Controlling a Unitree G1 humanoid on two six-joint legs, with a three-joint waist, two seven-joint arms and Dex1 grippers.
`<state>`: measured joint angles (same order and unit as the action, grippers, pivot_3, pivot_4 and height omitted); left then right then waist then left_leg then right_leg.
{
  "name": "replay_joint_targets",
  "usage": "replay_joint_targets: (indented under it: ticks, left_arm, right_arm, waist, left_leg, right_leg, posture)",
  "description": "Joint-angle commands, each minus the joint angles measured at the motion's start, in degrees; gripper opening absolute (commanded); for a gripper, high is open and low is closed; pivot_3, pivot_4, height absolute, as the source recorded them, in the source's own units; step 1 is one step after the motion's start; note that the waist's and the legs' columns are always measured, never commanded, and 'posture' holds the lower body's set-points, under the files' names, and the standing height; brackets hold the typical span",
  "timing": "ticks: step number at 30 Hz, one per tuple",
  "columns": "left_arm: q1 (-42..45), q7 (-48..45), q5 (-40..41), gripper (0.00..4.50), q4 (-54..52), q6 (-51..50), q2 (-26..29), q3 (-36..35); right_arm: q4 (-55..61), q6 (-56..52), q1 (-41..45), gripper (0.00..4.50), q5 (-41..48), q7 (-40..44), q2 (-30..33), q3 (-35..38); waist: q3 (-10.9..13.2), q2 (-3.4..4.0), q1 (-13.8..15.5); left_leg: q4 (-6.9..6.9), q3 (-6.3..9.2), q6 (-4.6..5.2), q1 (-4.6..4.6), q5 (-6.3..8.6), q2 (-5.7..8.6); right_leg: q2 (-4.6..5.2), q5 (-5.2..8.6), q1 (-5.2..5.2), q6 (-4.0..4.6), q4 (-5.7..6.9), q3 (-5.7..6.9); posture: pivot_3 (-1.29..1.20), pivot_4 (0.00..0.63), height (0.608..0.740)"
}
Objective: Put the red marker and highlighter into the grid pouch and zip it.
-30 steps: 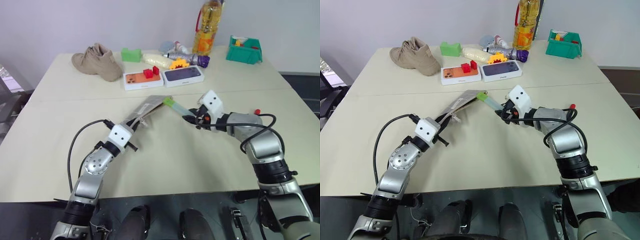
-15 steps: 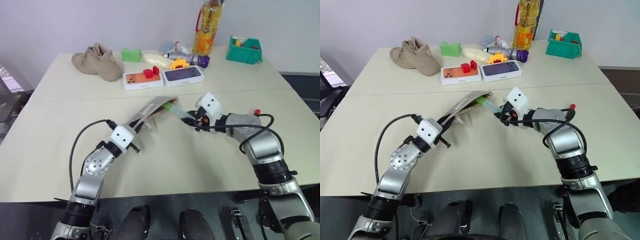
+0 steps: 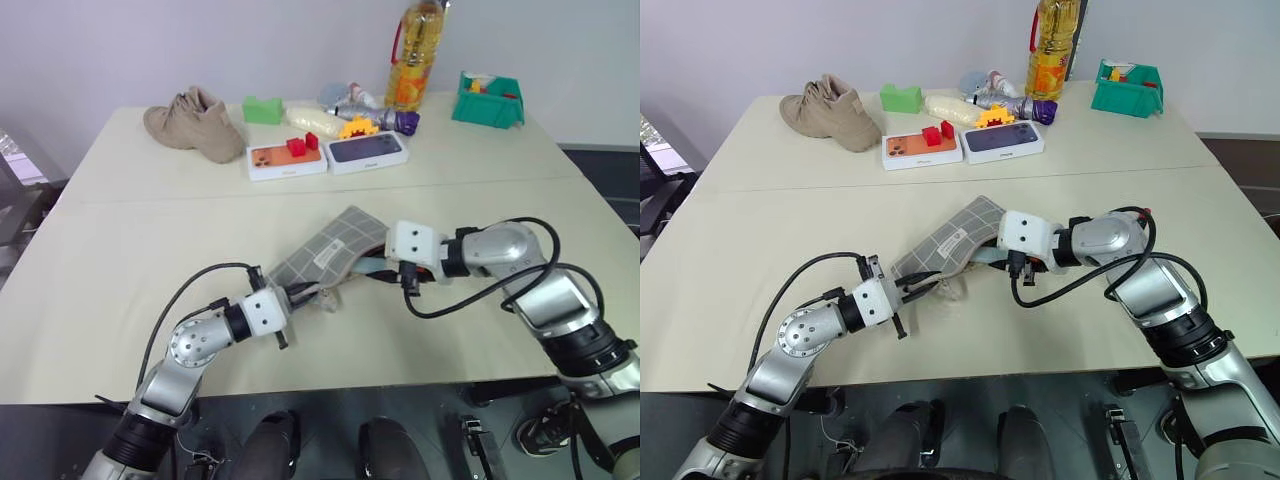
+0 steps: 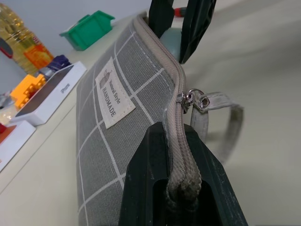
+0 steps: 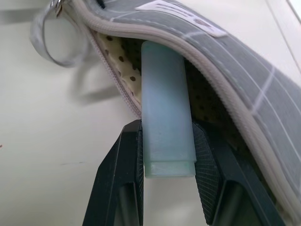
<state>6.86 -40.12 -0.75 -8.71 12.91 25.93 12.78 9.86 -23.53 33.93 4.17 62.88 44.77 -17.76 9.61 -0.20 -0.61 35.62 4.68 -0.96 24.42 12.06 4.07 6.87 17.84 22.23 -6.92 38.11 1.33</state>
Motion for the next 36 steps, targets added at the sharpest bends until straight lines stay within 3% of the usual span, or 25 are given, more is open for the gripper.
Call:
replay_joint_targets:
  ticks: [1, 7, 12, 18, 20, 21, 28, 36]
  left_arm:
    - [0.8, -0.7, 0.8, 0.00, -1.7, 1.1, 0.2, 0.2]
    - [1.2, 1.5, -0.5, 0.00, 0.2, 0.2, -0.3, -1.1]
    - [1.7, 5.8, -1.2, 0.00, 2.4, -1.4, -2.5, -2.0]
    - [4.9, 9.9, -2.3, 0.00, 5.3, -2.7, -6.9, -1.0]
    - [6.4, 10.3, -2.4, 0.00, 6.3, -2.9, -8.3, -0.4]
    - [7.0, 10.3, -2.5, 0.00, 6.9, -2.8, -8.8, -0.1]
    - [10.8, 9.4, -2.6, 0.00, 10.2, -1.2, -11.1, 1.2]
    - [12.1, 9.5, -2.9, 0.00, 12.2, 0.5, -11.0, 0.8]
  right_arm:
    - [1.8, 1.3, 1.5, 0.87, -0.1, 1.9, 0.7, 0.4]
    - [2.9, -0.2, -0.4, 3.90, 2.3, 0.8, 0.9, 5.9]
    - [4.9, -6.7, -5.5, 3.90, 9.2, -1.4, 2.4, 17.0]
    - [-4.5, -18.0, -7.6, 3.90, 7.3, -16.0, 1.9, 27.4]
    - [-8.1, -25.2, -5.9, 4.44, 7.8, -22.3, 0.3, 31.8]
    - [-9.1, -27.8, -5.5, 4.47, 7.5, -24.9, -0.1, 33.2]
    - [-9.9, -34.6, -5.4, 4.47, 3.5, -41.0, -4.5, 37.3]
    - [-14.4, -40.6, -4.7, 4.47, 5.2, -49.6, -11.9, 43.0]
  waist:
    - [0.0, 0.00, 0.0]
    - [0.0, 0.00, 0.0]
    - [0.0, -0.02, 0.4]
    - [0.0, -0.02, 1.3]
    - [0.0, -0.03, 1.4]
    - [0.0, -0.03, 1.5]
    - [0.0, -0.01, 1.1]
    - [0.0, 0.00, 1.3]
  left_leg:
    - [0.00, 0.00, 0.00, 0.00, 0.00, 0.00]
    - [0.01, 0.01, 0.00, 0.00, 0.00, 0.00]
    - [0.07, 0.02, 0.02, 0.00, 0.02, 0.01]
    - [0.22, 0.00, 0.06, -0.01, 0.04, 0.02]
    - [0.30, 0.00, 0.07, 0.00, 0.05, 0.02]
    - [0.33, 0.00, 0.08, 0.00, 0.05, 0.03]
    - [0.31, -0.03, 0.12, 0.03, 0.07, 0.01]
    - [0.36, -0.03, 0.14, 0.03, 0.07, 0.04]
  right_leg:
    - [0.00, 0.00, 0.00, 0.00, 0.00, 0.00]
    - [0.00, 0.00, -0.01, 0.00, 0.00, 0.00]
    - [0.00, 0.00, -0.06, 0.00, 0.00, 0.01]
    - [0.00, 0.00, -0.14, 0.00, 0.02, 0.02]
    - [0.01, -0.01, -0.19, 0.00, 0.03, 0.02]
    - [0.01, -0.01, -0.19, 0.00, 0.04, 0.03]
    - [0.00, -0.01, -0.15, -0.01, 0.02, 0.01]
    - [0.01, -0.01, -0.21, -0.01, 0.03, 0.02]
  posture:
    - [0.00, 0.150, 0.739]
    - [0.00, 0.150, 0.739]
    - [0.00, 0.150, 0.739]
    - [0.00, 0.150, 0.739]
    - [0.00, 0.150, 0.739]
    - [0.00, 0.150, 0.739]
    - [0.00, 0.150, 0.739]
    - [0.00, 0.150, 0.739]
